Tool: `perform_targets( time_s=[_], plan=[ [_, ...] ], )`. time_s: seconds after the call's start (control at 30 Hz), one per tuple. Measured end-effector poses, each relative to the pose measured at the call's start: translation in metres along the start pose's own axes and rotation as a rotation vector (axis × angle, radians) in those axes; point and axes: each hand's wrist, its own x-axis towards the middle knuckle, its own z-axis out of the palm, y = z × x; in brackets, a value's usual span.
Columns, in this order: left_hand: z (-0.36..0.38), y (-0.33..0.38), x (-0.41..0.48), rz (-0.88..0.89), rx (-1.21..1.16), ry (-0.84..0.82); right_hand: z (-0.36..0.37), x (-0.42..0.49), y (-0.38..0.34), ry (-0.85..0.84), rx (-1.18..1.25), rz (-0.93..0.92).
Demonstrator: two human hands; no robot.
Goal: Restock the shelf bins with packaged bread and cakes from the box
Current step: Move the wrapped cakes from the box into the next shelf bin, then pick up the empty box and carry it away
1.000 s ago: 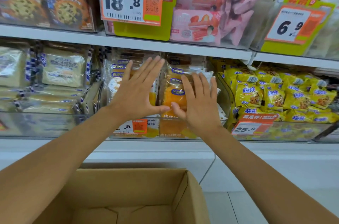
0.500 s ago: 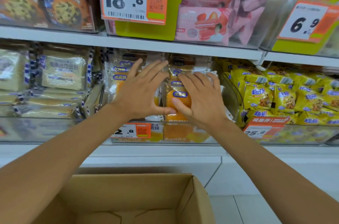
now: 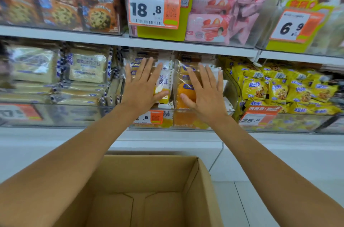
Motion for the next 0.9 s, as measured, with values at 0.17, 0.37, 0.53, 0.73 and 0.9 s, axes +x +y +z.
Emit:
perform_targets(
  time_s=[0.17, 0.37, 0.53, 0.73, 0.9],
  plan=[
    [-0.022, 0.004, -0.051, -0.011, -0.125, -0.001, -0.027, -0.039, -0.027, 0.065, 0.163, 0.033],
    [-0.033, -0.017, -0.211, -0.208, -0.242, -0.393, -0.054, -0.175, -0.067, -0.59, 0.421, 0.16],
    [-0.041, -0.061, -0.359, -0.541, -0.139, -0.709, -0.09, -0.287, -0.068, -0.919, 0.443, 0.288],
    [-0.044, -0.09, -0.441, -0.905, -0.669, -0.854, -0.111, -0.346, -0.091, -0.973, 0.514, 0.555],
    [-0.058, -0.096, -0.449, -0.968, -1.061, -0.961, -0.107, -0.364, -0.085, -1.082, 0.735, 0.976]
  ],
)
